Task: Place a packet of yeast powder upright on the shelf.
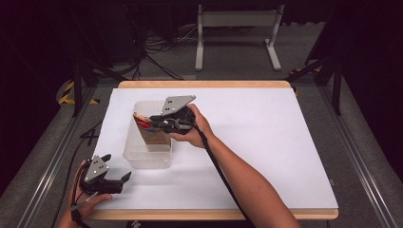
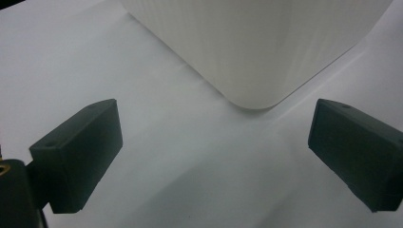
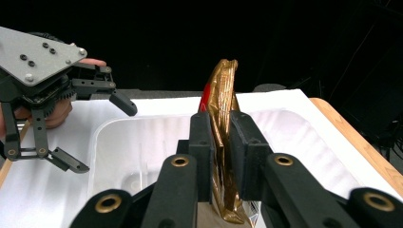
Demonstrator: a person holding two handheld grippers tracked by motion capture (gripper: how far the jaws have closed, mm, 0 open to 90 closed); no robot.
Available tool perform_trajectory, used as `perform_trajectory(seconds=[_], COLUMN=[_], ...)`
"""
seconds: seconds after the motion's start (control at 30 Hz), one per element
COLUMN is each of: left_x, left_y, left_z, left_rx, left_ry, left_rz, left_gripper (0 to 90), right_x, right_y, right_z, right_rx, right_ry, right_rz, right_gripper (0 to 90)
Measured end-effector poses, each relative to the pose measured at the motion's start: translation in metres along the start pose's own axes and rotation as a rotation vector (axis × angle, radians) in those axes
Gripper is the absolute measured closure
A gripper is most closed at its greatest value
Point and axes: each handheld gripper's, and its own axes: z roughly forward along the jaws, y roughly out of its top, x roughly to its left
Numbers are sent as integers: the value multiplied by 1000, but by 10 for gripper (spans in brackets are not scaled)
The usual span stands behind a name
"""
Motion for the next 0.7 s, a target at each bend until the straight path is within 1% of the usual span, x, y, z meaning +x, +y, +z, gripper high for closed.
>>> perform_trajectory(seconds=[0.1,0.2,0.5,0.7], left_x=[0,0,0,0], left_y=[0,0,0,0], left_z=[0,0,0,0], left_rx=[5,5,9,5], left_ry=[-2,-1,-2,-2], left_rz=[3,2,3,4], left_gripper=[49,49,50,51], right_x=[1,2,2,3], right_y=[1,4,5,6], right_z=[-1,-2,-5,-8], right_rx=[1,15,46,58], right_ry=[-19,-35,-64,-75], right_rz=[-3,-2,-6,-12], right_gripper=[765,710,664,663])
